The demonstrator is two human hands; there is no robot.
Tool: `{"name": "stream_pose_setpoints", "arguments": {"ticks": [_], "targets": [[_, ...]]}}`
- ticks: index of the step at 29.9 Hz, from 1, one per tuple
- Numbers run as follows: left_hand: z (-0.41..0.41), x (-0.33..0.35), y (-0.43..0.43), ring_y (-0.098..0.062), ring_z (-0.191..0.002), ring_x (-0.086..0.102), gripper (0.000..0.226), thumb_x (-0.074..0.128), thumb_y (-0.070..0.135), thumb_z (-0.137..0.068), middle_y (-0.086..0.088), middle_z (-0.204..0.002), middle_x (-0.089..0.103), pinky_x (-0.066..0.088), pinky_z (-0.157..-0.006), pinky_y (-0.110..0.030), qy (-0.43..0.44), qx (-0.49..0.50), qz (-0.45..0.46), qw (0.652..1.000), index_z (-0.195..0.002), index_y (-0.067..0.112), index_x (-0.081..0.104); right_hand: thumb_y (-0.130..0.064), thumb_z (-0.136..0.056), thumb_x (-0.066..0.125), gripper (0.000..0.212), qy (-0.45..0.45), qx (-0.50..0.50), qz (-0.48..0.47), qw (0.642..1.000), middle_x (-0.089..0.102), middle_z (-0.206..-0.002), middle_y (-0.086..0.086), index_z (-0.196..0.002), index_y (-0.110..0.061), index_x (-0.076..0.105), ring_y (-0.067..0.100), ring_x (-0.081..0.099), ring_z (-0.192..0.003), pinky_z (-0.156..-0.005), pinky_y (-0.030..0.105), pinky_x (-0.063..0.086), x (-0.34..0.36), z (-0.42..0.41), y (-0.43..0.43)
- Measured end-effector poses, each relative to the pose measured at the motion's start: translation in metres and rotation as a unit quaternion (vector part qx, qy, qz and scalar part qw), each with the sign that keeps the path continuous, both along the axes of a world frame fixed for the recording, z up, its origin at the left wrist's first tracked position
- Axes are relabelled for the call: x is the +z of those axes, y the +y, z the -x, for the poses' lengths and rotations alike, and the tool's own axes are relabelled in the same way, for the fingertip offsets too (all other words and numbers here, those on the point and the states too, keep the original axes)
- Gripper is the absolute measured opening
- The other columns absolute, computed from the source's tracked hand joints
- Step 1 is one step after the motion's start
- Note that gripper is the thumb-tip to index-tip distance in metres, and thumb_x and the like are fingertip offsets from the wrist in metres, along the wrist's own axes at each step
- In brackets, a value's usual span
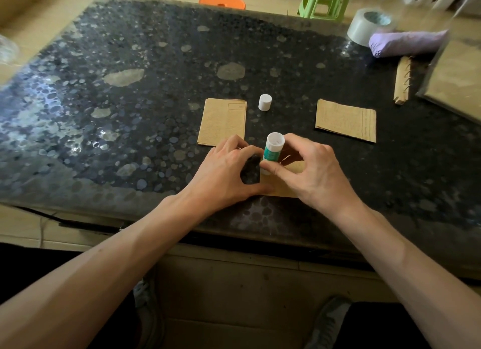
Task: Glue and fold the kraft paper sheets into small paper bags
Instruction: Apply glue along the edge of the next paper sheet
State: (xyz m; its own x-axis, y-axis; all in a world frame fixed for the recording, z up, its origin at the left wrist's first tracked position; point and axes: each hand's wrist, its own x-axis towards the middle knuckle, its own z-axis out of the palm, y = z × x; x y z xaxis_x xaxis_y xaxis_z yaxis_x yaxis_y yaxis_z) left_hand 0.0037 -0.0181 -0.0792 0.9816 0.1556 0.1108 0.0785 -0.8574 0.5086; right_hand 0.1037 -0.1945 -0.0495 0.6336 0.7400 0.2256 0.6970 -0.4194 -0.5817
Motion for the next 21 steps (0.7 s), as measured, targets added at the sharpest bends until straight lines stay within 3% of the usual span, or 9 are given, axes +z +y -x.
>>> {"name": "stream_pose_setpoints", "arguments": {"ticks": [4, 9, 14, 21], "targets": [[-0.0008, -0.0002, 0.0006, -0.01, -0.109, 0.049, 0.074, 0.065, 0.072, -0.074, 0.007, -0.118, 0.051, 0.047, -0.099, -0.04, 0.002, 0.002, -0.001, 1.0, -0.135, 0.03, 0.059, -0.047, -0.092, 0.073, 0.034, 0.007, -0.006, 0.005, 1.0, 0.068, -0.103, -0.013, -0.115, -0.022, 0.067, 0.004, 0.064, -0.094, -0.082, 0.014, 0.05, 0.0006, 0.001, 0.0006], [0.0002, -0.0011, -0.001, -0.01, -0.107, 0.048, 0.075, 0.065, 0.073, -0.073, 0.008, -0.115, 0.05, 0.043, -0.096, -0.033, -0.009, 0.005, 0.004, 1.0, -0.134, 0.03, 0.057, -0.03, -0.096, 0.072, 0.029, 0.029, 0.009, 0.031, 0.999, 0.072, -0.112, -0.01, -0.124, -0.021, 0.067, 0.005, 0.064, -0.105, -0.087, 0.005, 0.043, 0.004, -0.0008, 0.0002], [-0.0007, -0.0024, -0.0012, -0.011, -0.107, 0.049, 0.076, 0.065, 0.073, -0.072, 0.007, -0.115, 0.051, 0.043, -0.095, -0.034, -0.006, 0.005, 0.002, 1.0, -0.133, 0.03, 0.052, -0.029, -0.096, 0.073, 0.03, 0.018, -0.009, 0.021, 1.0, 0.072, -0.109, -0.008, -0.123, -0.019, 0.067, 0.008, 0.065, -0.101, -0.089, 0.022, 0.052, 0.0028, 0.0027, 0.0022], [-0.0007, -0.003, -0.0011, -0.011, -0.106, 0.048, 0.078, 0.067, 0.072, -0.071, 0.009, -0.113, 0.049, 0.045, -0.095, -0.037, -0.014, 0.005, 0.007, 1.0, -0.134, 0.03, 0.049, -0.027, -0.095, 0.074, 0.027, 0.015, -0.02, 0.007, 1.0, 0.073, -0.106, -0.005, -0.118, -0.016, 0.068, 0.01, 0.067, -0.098, -0.088, 0.032, 0.057, 0.0007, 0.0026, 0.006]]}}
